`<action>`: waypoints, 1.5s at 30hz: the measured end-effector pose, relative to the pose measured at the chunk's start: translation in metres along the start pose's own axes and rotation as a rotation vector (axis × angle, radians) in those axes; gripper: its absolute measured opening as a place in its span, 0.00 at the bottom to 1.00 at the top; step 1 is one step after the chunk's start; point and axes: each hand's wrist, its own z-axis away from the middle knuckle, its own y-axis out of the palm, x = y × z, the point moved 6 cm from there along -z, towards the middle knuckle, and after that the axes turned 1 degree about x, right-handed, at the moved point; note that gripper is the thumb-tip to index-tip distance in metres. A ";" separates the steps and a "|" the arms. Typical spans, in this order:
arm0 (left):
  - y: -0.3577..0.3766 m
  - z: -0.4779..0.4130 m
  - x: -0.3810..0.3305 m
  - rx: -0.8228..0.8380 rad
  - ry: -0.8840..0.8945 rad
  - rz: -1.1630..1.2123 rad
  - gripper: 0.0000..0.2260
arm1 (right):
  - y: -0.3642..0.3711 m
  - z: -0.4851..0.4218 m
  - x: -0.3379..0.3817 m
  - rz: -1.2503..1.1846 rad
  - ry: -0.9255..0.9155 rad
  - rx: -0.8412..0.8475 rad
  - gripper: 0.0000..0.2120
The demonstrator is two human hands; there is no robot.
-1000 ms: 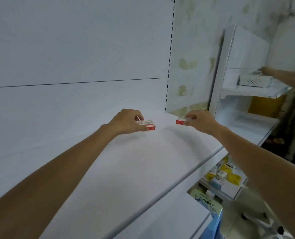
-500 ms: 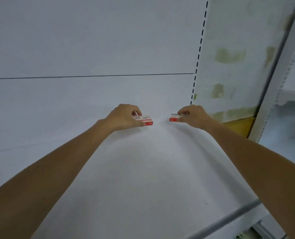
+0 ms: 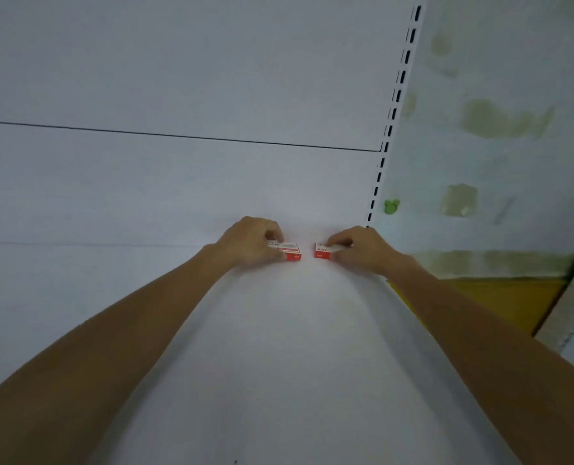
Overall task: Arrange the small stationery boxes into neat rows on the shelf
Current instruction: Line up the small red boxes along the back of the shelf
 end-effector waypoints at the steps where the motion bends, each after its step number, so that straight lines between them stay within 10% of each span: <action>1: 0.006 -0.001 0.001 0.008 -0.003 0.006 0.13 | 0.000 0.000 -0.001 -0.004 -0.006 -0.018 0.13; 9: -0.008 0.024 0.003 0.020 0.007 -0.217 0.19 | -0.002 -0.008 0.042 0.543 -0.011 -0.028 0.16; 28: -0.282 0.460 0.206 -0.402 -0.593 -0.396 0.09 | 0.155 0.064 0.546 -0.020 -0.753 0.092 0.20; 45: -0.341 0.574 0.306 -0.438 -0.707 -0.340 0.10 | 0.235 0.083 0.700 -0.070 -0.801 0.202 0.19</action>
